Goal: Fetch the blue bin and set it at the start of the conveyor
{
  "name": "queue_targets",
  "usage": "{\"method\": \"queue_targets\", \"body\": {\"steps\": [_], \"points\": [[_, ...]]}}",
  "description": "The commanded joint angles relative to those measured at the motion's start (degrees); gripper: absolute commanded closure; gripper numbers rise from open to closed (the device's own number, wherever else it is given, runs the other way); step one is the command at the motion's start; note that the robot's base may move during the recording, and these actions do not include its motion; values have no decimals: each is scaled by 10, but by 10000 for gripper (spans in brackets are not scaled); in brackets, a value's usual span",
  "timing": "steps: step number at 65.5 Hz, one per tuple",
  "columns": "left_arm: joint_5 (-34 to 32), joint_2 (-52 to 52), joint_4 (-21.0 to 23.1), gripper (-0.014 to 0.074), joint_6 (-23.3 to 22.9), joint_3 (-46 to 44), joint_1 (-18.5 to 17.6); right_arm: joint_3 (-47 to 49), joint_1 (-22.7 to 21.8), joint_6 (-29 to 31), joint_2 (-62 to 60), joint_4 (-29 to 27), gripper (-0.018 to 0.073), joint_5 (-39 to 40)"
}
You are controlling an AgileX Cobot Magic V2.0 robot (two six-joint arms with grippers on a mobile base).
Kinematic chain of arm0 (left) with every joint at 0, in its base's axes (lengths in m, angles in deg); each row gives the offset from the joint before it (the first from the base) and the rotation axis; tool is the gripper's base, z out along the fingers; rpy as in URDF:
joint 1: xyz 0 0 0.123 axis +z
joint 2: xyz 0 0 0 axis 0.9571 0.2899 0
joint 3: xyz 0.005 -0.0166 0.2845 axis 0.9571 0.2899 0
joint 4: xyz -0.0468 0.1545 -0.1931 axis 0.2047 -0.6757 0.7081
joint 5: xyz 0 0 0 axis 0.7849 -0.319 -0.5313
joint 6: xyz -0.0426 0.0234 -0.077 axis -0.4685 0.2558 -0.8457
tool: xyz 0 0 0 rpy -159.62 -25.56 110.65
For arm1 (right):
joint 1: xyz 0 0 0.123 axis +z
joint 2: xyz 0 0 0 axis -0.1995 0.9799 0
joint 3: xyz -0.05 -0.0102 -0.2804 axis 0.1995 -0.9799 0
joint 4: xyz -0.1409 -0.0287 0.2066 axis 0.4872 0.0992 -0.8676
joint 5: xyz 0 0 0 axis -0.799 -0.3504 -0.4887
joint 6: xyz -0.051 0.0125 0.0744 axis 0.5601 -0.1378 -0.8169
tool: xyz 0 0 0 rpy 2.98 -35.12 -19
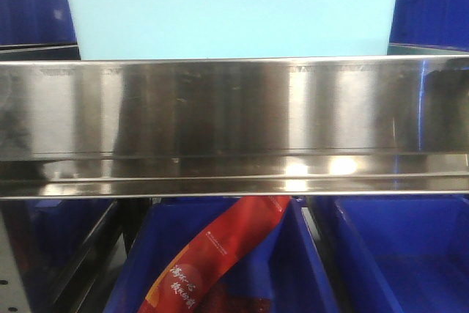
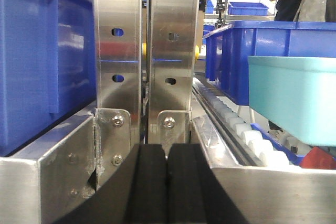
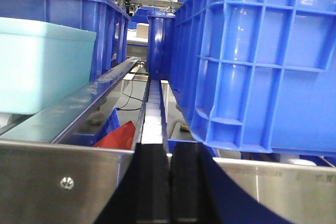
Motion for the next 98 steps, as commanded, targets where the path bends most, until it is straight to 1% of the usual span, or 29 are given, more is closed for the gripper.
{"method": "queue_targets", "body": {"steps": [1, 39, 41, 44, 52, 58, 62, 65, 74, 82, 86, 94, 98], "points": [[-11, -2, -2, 707, -5, -1, 2, 0, 0, 0, -2, -2, 726, 11], [-11, -2, -2, 707, -5, -1, 1, 0, 0, 0, -2, -2, 726, 11], [-14, -2, -9, 707, -1, -1, 1, 0, 0, 0, -2, -2, 726, 11], [-23, -2, -19, 707, -1, -1, 1, 0, 0, 0, -2, -2, 726, 18], [-30, -2, -19, 707, -1, -1, 1, 0, 0, 0, -2, -2, 726, 44], [-17, -2, -27, 707, -1, -6, 1, 0, 1, 0, -2, -2, 726, 103], [4, -2, -27, 707, -1, -29, 1, 9, 1, 0, -2, -2, 726, 95], [27, -2, -27, 707, -1, -54, 1, 34, 1, 0, -2, -2, 726, 62], [127, -2, -35, 707, -1, -138, 1, 138, 1, 0, -2, -2, 726, -56], [192, 26, -35, 707, -1, -220, 1, 220, 1, 0, 37, -2, 726, -107], [209, 56, -35, 707, -1, -259, 1, 254, 1, 0, 65, -2, 726, -113], [217, 136, -32, 707, -1, -332, 1, 318, 1, 0, 142, -2, 726, -115], [218, 199, -28, 707, -1, -381, 1, 360, 1, 0, 197, -2, 726, -126]]}}
